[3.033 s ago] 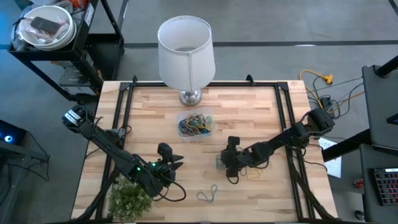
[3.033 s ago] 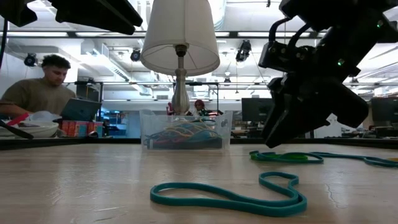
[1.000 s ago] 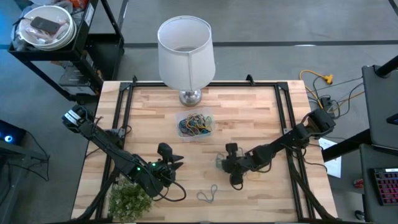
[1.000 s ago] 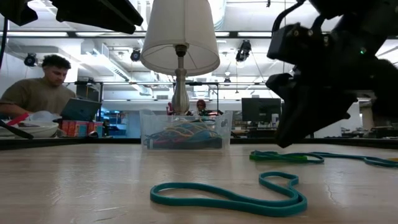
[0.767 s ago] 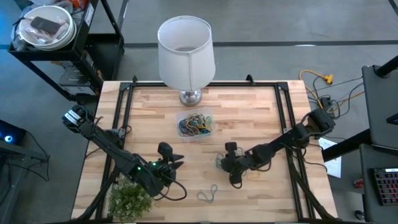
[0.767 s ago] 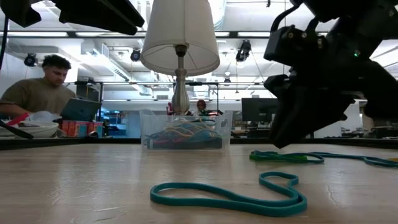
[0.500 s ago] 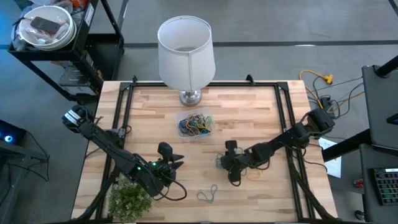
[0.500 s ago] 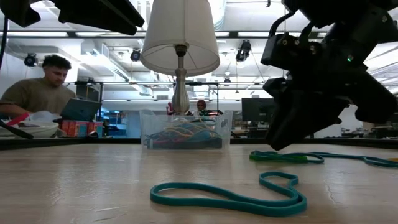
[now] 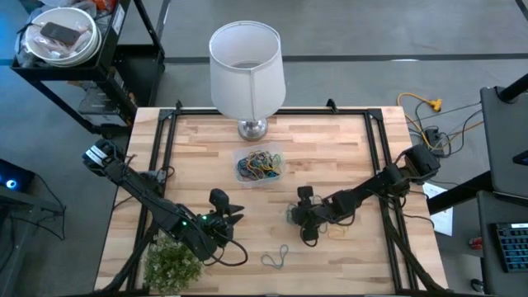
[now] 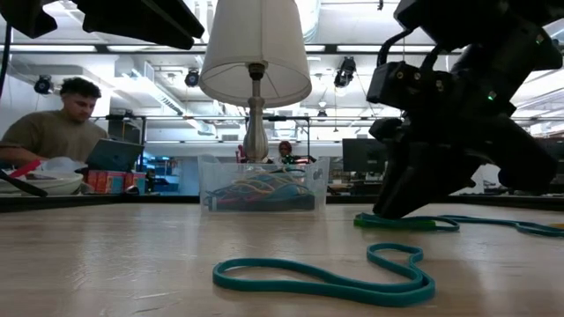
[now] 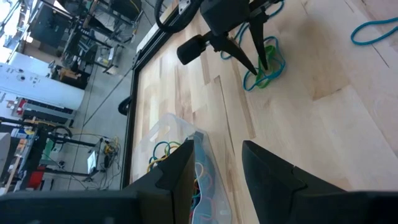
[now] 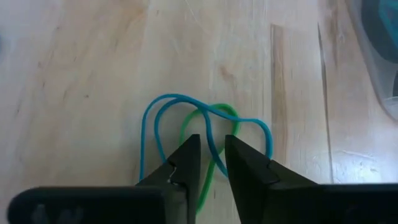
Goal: Pick and place rubber bands into bin
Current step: Put the blue rubber band into the transparent container
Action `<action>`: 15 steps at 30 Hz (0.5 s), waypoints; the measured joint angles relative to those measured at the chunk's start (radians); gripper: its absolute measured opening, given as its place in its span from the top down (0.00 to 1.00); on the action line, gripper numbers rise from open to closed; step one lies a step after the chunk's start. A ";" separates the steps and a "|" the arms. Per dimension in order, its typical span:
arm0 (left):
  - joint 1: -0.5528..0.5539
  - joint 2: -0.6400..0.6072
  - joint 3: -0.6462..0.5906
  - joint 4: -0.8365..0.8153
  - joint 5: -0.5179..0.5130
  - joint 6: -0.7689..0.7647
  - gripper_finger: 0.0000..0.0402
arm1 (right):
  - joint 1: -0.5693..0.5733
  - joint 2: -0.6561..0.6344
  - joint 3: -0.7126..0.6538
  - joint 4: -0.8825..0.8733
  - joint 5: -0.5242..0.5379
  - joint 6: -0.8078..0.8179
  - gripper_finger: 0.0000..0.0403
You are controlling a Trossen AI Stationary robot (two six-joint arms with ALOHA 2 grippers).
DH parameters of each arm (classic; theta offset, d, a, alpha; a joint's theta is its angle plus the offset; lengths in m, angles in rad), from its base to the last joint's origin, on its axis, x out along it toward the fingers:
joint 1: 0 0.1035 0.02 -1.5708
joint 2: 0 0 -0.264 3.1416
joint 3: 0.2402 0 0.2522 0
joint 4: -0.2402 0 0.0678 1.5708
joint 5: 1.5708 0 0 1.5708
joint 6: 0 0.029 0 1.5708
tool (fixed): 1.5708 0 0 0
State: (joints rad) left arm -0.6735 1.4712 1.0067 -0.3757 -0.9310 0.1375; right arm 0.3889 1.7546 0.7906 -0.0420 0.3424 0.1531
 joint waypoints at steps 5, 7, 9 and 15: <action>0.000 0.000 0.000 0.000 0.000 0.000 0.71 | -0.001 0.000 0.000 -0.003 0.000 -0.023 0.92; 0.000 0.000 0.000 0.000 0.000 0.000 0.71 | -0.001 0.000 0.000 -0.003 0.000 -0.039 0.96; 0.000 0.000 0.000 0.000 0.000 0.000 0.71 | -0.001 0.000 0.000 -0.003 0.001 -0.050 0.97; 0.000 0.000 0.000 0.000 0.000 0.000 0.71 | 0.007 -0.007 0.017 -0.006 0.050 -0.089 0.98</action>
State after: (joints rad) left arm -0.6735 1.4712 1.0065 -0.3757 -0.9310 0.1375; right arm 0.3964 1.7475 0.8080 -0.0481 0.3924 0.0646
